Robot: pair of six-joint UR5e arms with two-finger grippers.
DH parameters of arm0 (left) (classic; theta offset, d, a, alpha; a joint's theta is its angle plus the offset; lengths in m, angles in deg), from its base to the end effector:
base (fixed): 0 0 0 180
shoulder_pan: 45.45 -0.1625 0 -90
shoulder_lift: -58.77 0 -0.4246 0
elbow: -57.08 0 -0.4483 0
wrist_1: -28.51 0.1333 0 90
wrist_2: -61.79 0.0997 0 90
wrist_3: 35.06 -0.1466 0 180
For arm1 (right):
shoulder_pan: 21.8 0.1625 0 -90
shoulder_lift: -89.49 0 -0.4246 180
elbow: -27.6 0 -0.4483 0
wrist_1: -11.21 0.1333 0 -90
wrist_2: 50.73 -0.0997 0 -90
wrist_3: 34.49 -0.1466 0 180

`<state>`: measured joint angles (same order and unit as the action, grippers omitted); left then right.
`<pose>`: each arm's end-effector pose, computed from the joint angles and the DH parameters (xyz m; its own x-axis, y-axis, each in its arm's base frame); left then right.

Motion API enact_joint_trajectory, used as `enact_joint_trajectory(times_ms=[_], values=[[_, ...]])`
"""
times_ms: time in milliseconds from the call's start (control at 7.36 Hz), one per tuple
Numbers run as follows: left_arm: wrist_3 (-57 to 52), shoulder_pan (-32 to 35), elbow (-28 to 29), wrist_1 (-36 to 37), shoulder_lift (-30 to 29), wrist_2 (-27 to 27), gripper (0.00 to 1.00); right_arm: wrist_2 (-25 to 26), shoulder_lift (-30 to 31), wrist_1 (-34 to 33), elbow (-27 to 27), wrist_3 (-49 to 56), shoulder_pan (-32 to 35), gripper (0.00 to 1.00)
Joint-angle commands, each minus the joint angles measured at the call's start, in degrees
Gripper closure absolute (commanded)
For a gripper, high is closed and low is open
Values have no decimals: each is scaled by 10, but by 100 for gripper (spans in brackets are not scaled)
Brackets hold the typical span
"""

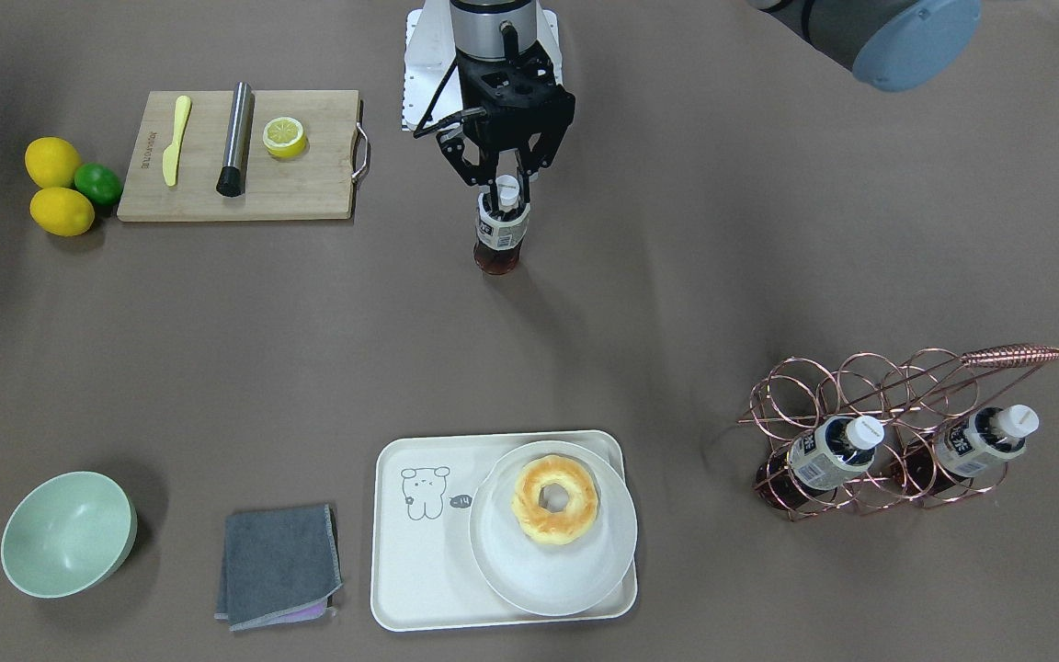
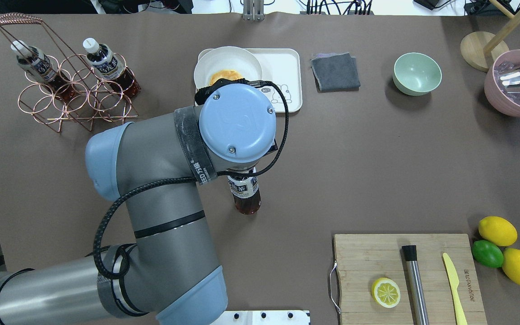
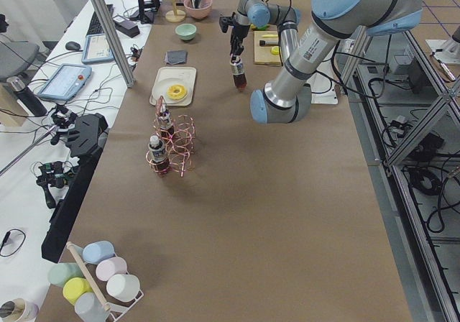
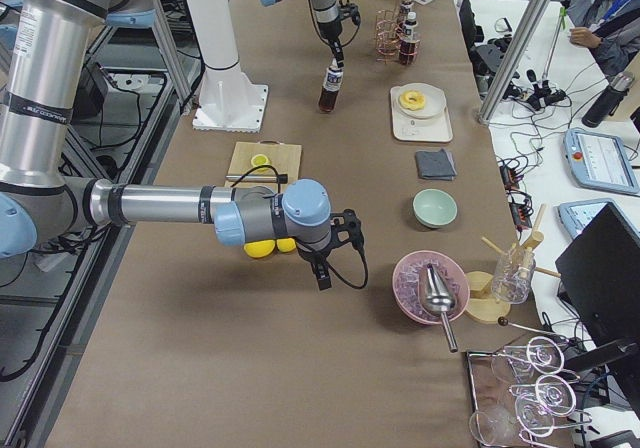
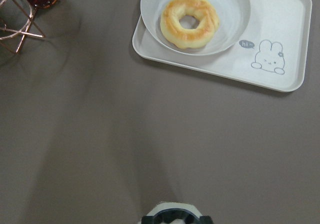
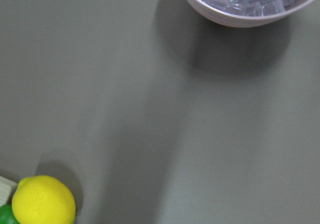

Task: Place tea on tray
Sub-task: 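Set the tea bottle upright on the table and open the left gripper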

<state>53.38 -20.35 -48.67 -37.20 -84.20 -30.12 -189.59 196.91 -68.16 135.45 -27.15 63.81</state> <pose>0.5572 -0.4028 0.0353 0.6574 -0.2779 -0.7004 0.3851 0.9229 -0.0047 -0.0107 -0.4380 0.6398 0.6300 -0.3178 0.7086 0.1569 0.9457 0.2847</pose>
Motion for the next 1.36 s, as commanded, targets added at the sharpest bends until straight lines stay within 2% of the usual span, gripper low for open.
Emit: enact_joint_trajectory(times_ms=[0,136,272,407,543,815,951,1222], values=[[12,-12,7,-17,1,17,100,0,3,1,1,1,1,0],[10,-15,4,-17,0,23,100,0,3,1,3,1,1,0],[10,-16,3,-16,1,25,87,-1,2,2,3,1,1,0],[9,-19,1,-16,7,27,26,-3,0,2,3,0,1,0],[9,-20,-1,-16,8,27,20,-18,-1,1,3,0,0,0],[9,-25,-11,-14,8,25,16,-37,-24,-1,3,-7,-2,0],[7,-24,-38,-13,13,22,14,-59,-52,-1,6,-56,-19,0],[-71,-5,-115,-13,70,3,14,-62,-128,0,46,-217,-96,0]])
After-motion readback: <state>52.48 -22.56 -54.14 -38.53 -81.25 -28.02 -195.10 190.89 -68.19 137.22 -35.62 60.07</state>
